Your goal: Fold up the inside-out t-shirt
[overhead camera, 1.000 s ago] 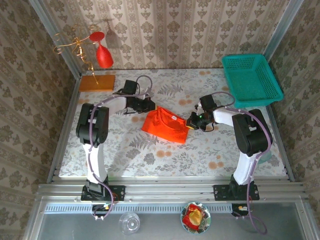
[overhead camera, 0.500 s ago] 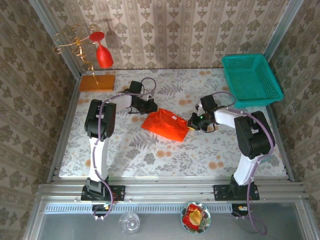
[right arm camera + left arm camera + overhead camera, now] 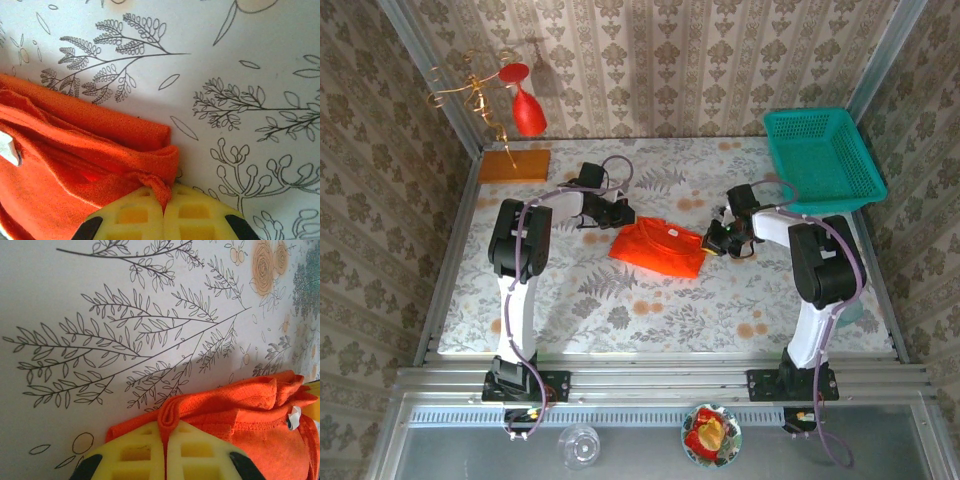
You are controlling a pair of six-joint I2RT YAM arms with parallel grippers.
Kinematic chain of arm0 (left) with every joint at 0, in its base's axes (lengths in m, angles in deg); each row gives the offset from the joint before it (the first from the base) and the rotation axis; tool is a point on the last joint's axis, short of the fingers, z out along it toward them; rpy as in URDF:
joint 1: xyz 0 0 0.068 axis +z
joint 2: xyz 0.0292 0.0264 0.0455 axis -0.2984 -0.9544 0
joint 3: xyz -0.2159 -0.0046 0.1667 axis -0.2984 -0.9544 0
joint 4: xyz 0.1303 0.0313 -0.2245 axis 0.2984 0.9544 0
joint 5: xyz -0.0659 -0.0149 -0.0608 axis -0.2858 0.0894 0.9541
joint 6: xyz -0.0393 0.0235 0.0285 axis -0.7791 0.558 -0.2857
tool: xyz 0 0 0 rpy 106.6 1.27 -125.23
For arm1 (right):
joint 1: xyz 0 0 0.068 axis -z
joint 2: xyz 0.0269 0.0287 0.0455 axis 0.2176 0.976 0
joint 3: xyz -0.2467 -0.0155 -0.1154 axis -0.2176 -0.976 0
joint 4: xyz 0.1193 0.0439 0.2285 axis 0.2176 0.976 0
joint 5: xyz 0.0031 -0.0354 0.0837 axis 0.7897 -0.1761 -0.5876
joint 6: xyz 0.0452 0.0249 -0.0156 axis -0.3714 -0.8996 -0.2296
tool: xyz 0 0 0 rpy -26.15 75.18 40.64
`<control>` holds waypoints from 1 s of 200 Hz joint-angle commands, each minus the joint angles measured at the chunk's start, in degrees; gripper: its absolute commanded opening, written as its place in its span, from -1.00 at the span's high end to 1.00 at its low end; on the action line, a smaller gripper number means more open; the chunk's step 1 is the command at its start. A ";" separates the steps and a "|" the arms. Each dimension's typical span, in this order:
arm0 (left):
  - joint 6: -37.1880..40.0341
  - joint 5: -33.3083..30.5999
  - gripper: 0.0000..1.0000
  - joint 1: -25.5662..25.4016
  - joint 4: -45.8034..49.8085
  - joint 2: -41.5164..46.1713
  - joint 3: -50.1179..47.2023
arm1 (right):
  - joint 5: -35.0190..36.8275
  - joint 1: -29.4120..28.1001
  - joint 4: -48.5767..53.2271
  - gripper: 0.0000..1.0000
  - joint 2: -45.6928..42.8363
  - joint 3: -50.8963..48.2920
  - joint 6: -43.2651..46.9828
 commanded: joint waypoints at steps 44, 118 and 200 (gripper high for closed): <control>0.44 -6.58 0.88 2.02 4.69 1.68 -4.60 | 4.81 0.54 3.80 1.00 2.92 0.30 1.19; 0.86 -8.29 0.34 5.64 11.50 16.69 -4.44 | 6.52 0.49 10.01 0.25 -7.50 3.40 3.53; -1.30 -6.23 0.54 -5.21 10.60 26.57 -15.80 | -4.31 -8.55 7.61 0.25 -12.61 6.33 -0.02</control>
